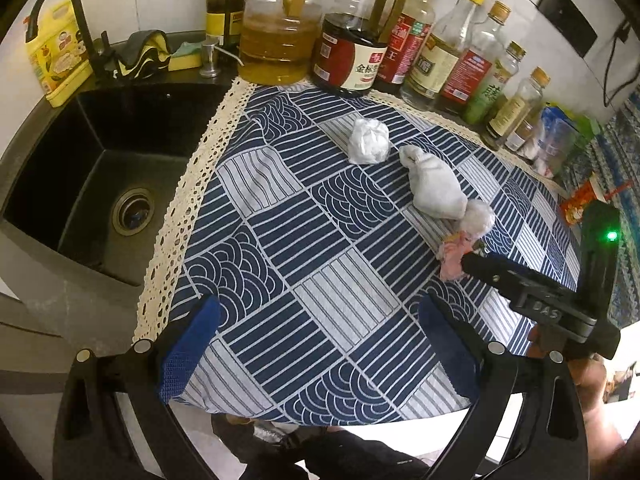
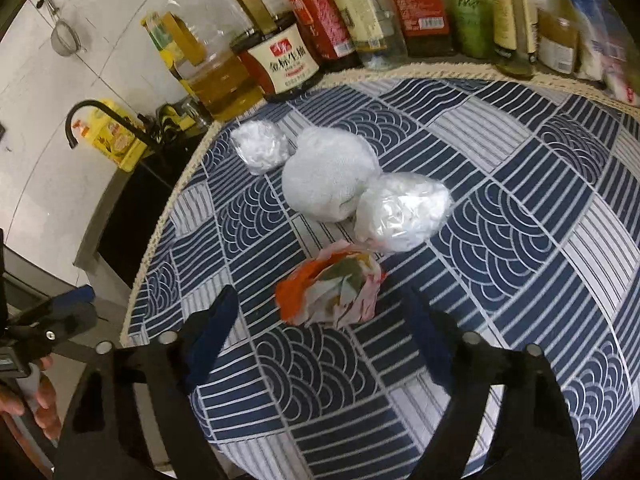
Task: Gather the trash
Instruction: 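Grasp the orange snack wrapper with the right tool while the left tool grasps a white tissue ball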
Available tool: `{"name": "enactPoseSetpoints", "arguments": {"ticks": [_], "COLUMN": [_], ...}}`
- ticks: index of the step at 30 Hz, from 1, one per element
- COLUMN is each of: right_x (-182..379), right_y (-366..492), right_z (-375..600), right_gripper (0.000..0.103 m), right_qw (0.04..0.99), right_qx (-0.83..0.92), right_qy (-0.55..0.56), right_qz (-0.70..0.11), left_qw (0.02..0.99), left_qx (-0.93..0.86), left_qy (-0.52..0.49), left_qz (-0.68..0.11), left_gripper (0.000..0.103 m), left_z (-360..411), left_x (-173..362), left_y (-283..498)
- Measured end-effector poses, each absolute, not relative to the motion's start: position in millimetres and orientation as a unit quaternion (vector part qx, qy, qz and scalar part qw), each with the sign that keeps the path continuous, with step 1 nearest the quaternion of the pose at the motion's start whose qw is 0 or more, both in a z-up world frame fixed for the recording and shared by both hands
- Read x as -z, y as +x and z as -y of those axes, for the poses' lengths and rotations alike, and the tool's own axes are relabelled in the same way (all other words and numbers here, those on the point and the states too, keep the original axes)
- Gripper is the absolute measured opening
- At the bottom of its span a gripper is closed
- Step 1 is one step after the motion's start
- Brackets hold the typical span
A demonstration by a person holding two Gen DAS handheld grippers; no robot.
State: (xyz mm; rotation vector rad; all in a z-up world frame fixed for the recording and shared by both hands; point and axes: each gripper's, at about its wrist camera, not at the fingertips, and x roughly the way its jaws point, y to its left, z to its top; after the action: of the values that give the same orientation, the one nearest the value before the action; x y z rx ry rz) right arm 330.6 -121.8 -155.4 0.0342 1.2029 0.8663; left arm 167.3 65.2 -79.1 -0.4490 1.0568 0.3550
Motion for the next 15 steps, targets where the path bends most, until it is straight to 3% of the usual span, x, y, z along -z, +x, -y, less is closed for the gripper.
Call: {"name": "enactPoseSetpoints", "arguments": {"ticks": [12, 15], "right_x": [169.9, 168.1], "right_y": [342.1, 342.4], "right_z": [111.9, 112.6], "right_gripper": [0.049, 0.046], "right_qw": [0.72, 0.718], "right_qx": [-0.414, -0.421], "right_qy": [-0.006, -0.008], "right_qz": [-0.557, -0.554], "left_qw": [0.819, 0.819], "left_qx": [-0.188, -0.189], "left_qy": [-0.21, -0.208], "left_qz": [-0.5, -0.5], "left_gripper": [0.096, 0.096], "left_z": [-63.5, -64.2], "left_x": [81.3, 81.6], "left_y": [184.5, 190.7]}}
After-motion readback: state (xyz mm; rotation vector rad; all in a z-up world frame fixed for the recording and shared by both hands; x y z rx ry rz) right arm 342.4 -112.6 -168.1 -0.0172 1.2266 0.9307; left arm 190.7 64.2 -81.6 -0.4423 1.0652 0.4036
